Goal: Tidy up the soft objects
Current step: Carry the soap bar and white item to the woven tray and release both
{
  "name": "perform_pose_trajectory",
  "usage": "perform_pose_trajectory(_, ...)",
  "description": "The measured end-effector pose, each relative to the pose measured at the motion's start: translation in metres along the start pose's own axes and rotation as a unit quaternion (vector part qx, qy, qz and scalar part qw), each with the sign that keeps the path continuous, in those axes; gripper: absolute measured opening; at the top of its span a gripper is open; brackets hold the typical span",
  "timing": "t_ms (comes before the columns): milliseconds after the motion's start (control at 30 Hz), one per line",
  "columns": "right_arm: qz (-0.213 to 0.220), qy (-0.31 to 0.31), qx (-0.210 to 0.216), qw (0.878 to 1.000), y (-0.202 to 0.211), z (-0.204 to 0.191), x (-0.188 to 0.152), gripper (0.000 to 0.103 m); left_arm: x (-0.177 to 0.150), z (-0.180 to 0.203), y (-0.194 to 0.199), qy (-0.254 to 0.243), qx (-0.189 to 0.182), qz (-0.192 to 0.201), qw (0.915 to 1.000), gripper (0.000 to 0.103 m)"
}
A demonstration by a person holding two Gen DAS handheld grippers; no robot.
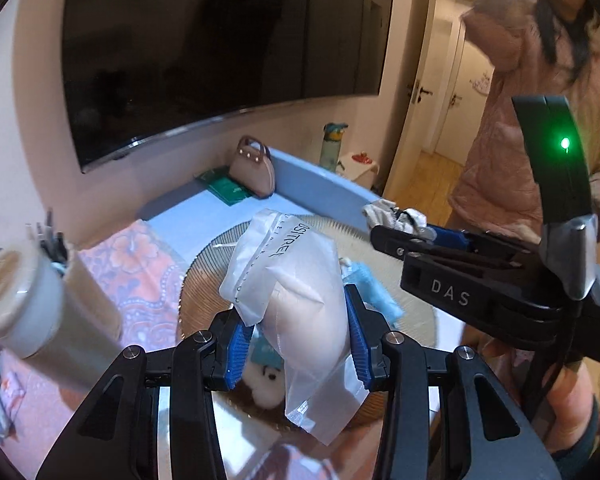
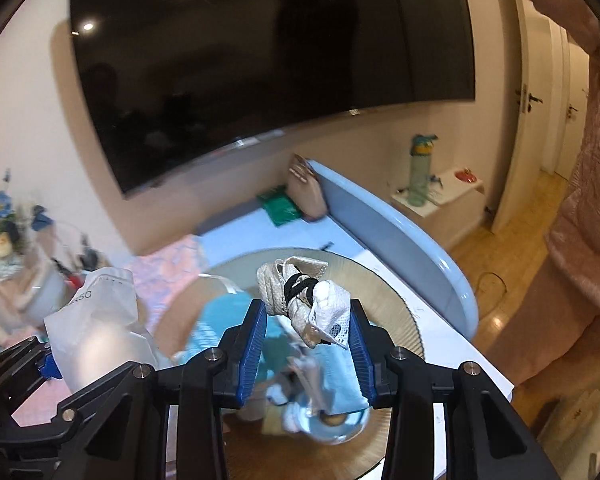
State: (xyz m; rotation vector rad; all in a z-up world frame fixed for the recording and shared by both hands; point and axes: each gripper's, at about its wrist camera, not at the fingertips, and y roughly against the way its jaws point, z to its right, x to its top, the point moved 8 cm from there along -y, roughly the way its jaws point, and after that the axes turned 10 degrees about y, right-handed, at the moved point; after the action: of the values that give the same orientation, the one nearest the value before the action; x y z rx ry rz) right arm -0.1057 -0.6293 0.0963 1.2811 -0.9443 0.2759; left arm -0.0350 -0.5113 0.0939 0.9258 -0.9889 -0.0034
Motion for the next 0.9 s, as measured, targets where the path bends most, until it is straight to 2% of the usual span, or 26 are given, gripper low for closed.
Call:
perform_pose_trajectory(167, -0.029, 0.006, -0.018, 0.999, -0.032, 0.006, -0.01, 0.04, -0.006, -0.01, -0.03, 0.015, 0.003, -0.028, 0.9995, 0.04)
perform_pose_trajectory(367, -0.041, -0.011, -0.012, 0.999, -0.046, 0.011, -0.015, 0.045, -0.007, -0.012, -0.041, 0.029, -0.004, -0.045, 0.9986, 0.05)
perform_pose_trajectory(467, -0.043, -0.007, -0.017, 0.999, -0.046, 0.011, -0.015, 0.055, -0.011, -0.014, -0.041, 0.031, 0.004, -0.051, 0.9982, 0.081)
perform_pose_trajectory(533, -0.038, -0.007, -0.018, 0.999, -0.041, 0.01, -0.015, 0.06, -0.012, -0.012, -0.036, 0.027, -0.003, -0.043, 0.9987, 0.081)
perform_pose_trajectory(667, -0.028, -0.012, -0.016, 0.999, -0.029, 0.009, -0.013, 0.06, -0.016, -0.006, -0.015, 0.005, -0.012, -0.036, 0.9993, 0.081)
perform_pose_trajectory(767, -0.018, -0.014, -0.018, 1.0, -0.015, 0.009, -0.01, 0.06, -0.017, -0.005, 0.012, -0.011, -0.014, -0.014, 0.9998, 0.081)
perform_pose_trajectory(900, -0.001, -0.015, -0.027, 1.0, 0.009, 0.004, -0.007, 0.06, -0.016, -0.016, 0.054, -0.004, -0.015, 0.02, 0.9997, 0.081)
